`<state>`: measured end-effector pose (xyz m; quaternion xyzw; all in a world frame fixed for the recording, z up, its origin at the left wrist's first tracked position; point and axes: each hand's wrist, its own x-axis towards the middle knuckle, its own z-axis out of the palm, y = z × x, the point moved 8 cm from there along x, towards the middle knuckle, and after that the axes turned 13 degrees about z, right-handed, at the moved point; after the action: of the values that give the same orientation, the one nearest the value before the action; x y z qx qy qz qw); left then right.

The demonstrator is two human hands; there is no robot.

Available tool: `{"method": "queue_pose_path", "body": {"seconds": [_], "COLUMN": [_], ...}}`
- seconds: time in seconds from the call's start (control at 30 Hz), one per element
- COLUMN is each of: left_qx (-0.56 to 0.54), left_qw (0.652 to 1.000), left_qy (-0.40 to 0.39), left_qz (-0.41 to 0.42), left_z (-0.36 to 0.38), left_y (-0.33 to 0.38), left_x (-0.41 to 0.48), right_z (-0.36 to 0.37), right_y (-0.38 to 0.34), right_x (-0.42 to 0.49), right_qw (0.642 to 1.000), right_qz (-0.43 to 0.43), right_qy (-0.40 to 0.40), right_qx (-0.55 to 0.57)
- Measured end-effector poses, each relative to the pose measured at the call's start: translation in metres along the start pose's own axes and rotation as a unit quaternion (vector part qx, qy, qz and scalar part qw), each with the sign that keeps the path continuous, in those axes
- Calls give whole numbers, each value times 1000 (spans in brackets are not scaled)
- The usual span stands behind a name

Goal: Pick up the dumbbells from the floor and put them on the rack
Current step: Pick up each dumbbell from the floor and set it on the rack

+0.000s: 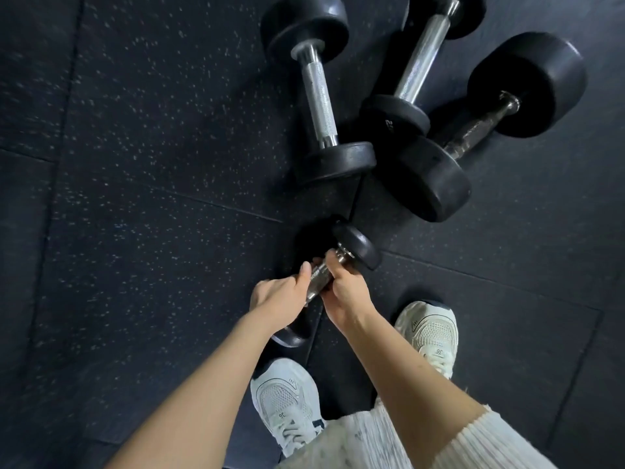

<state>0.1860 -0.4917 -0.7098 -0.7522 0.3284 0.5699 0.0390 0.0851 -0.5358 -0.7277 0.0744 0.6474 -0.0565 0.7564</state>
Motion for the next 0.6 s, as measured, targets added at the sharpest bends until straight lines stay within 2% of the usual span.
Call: {"method": "queue_pose_path", "body": {"seconds": [0.07,0.27,0.47,0.6], "left_qx": [3,79,8,-29], "left_qw": [1000,996,999,996], "left_qy": [3,-8,39,74], "left_qz": [-8,40,20,48], "left_z": [-1,-28,-91,-159], "left_y": [2,36,79,123], "left_x": [-7,-72,-208,-324], "right_z": [3,19,60,105], "right_y": [0,-8,-18,-22], "right_x": [-6,-78,-234,-361], "right_qw": [1000,998,993,989], "right_qz": [-3,-23,-39,-56], "right_qy": [9,31,22,-18], "right_qx": [6,-46,-110,-136]}}
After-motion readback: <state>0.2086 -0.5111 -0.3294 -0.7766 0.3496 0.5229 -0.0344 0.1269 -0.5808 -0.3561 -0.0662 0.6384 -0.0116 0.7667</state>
